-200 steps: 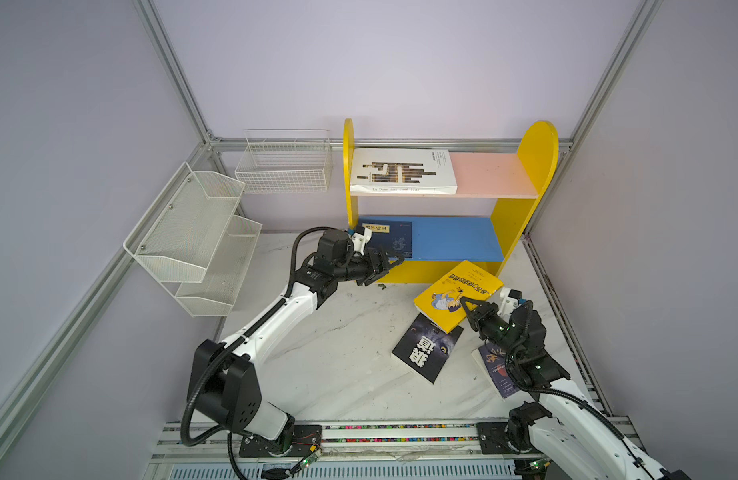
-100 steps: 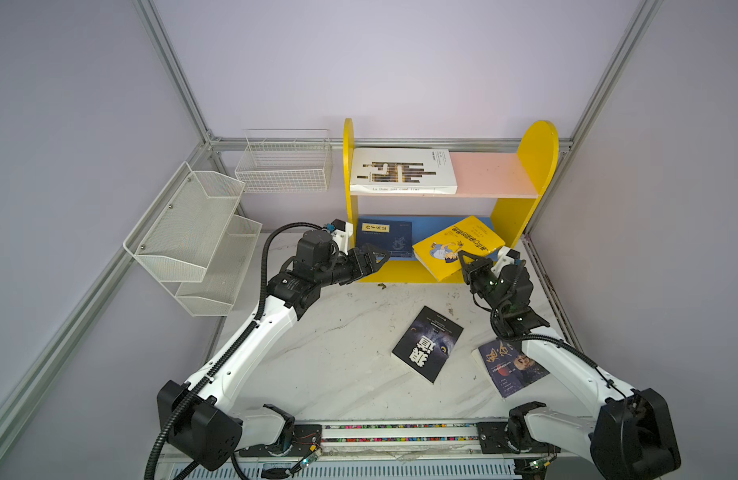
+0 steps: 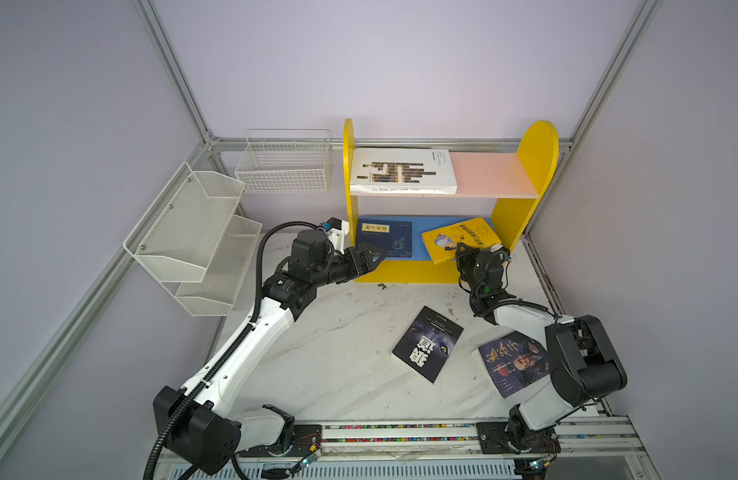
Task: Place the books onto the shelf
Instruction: 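Insert the yellow book onto the blue tier with the right gripper while left gripper releases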
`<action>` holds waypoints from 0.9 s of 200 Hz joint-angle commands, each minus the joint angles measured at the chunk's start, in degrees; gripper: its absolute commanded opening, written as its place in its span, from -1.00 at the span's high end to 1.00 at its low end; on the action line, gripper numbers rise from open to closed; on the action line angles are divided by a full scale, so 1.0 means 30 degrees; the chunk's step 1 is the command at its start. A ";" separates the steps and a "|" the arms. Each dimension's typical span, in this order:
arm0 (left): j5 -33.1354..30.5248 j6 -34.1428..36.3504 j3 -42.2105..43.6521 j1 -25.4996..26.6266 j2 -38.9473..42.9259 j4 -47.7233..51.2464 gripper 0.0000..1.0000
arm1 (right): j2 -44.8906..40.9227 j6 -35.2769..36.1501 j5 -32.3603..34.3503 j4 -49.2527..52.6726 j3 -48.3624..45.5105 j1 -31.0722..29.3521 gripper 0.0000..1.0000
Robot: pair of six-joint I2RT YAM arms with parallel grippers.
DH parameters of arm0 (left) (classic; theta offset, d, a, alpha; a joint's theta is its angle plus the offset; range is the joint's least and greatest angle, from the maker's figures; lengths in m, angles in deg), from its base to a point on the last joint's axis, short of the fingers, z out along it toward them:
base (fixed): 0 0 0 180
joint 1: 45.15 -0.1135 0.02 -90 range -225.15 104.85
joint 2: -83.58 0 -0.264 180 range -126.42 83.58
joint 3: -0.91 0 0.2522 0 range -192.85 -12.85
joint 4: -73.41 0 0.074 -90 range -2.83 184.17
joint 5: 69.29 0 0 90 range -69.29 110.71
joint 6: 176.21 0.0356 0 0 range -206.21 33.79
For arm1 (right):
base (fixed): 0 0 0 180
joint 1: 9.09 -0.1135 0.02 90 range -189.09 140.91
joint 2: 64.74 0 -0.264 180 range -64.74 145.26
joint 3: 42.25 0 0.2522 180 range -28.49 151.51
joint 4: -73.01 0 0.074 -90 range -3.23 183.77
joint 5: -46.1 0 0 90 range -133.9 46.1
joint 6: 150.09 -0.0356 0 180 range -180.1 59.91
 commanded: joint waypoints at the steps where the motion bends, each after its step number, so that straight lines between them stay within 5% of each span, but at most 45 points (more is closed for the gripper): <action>1: 0.0602 0.0448 0.0379 -0.0233 0.0457 -0.0576 -0.81 | -0.0119 -0.0719 0.1861 -0.2639 -0.0009 0.0077 1.00; 54: 0.1290 0.0095 0.0527 -0.0314 -0.0104 -0.1043 -0.81 | 0.0540 -0.1684 0.3097 -0.2707 -0.0355 0.0120 0.89; 131: 0.1436 -0.0018 0.0599 -0.0431 -0.0543 -0.1520 -0.81 | -0.0417 -0.2569 0.2123 0.3152 0.1060 0.0092 -0.23; 180: 0.1960 -0.0500 0.0493 -0.0464 -0.1041 -0.2203 -0.81 | -0.1539 -0.2608 0.1058 0.4909 0.0680 0.0114 -0.28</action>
